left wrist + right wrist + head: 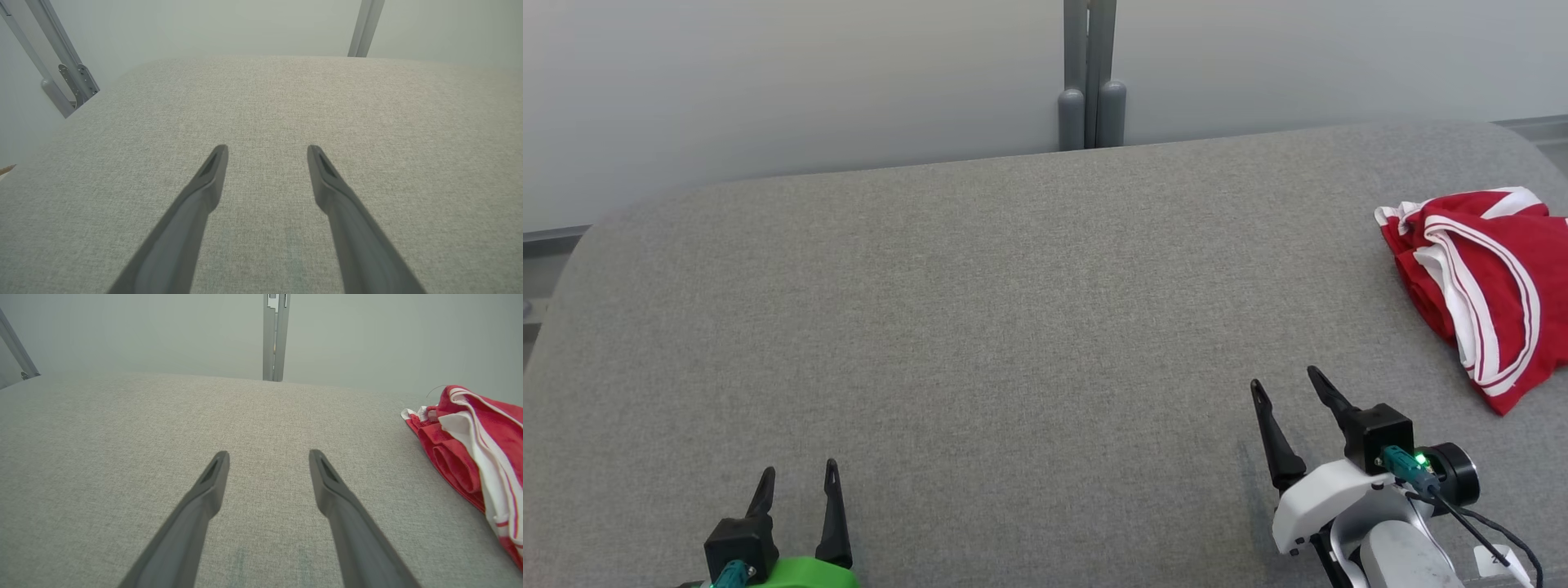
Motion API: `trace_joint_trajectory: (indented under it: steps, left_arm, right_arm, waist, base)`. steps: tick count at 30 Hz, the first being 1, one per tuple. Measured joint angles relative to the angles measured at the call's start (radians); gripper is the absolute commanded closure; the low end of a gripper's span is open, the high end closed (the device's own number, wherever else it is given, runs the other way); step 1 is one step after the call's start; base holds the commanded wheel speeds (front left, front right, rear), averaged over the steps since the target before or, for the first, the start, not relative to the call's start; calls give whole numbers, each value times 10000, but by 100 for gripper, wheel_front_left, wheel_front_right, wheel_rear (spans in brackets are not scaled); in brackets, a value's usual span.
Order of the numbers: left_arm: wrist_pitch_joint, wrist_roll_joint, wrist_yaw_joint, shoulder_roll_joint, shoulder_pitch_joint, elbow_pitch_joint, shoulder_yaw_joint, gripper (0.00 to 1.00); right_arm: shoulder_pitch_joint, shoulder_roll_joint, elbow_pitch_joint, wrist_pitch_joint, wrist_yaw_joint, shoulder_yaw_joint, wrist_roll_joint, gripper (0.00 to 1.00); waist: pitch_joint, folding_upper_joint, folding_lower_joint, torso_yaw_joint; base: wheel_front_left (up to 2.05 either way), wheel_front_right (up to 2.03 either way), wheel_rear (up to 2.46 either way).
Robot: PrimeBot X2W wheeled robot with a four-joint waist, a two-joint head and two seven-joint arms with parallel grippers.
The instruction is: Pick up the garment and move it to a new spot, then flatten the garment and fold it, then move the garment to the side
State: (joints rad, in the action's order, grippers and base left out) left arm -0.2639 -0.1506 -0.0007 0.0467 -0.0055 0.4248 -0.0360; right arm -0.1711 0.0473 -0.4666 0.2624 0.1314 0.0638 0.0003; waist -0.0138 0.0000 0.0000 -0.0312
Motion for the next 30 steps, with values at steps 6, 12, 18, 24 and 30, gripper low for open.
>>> trace_joint_trajectory:
  steps: [6,12,18,24,30]
  left_arm:
    - [0,0,-36,2,-1,-6,19,0]
    - [0,0,-82,2,-3,-27,38,0]
    - [0,0,-109,2,-4,-52,63,0]
    - [2,0,-180,-23,29,182,38,100]
    - [301,-669,-205,-44,53,374,138,100]
  right_arm:
    - [-2,2,23,0,0,23,44,0]
    - [-8,2,31,0,0,52,67,0]
    - [-26,2,38,0,0,77,71,0]
    - [198,-33,-236,-12,0,94,69,100]
    - [409,-48,-431,-295,0,-48,813,100]
  waist:
    - [-5,0,0,27]
    - [-8,0,0,53]
    - [-11,0,0,70]
    - [-18,0,0,79]
    - [-13,0,1,87]
  base:
    - [0,0,0]
    - [0,0,0]
    - [0,0,0]
    - [0,0,0]
    - [0,0,0]
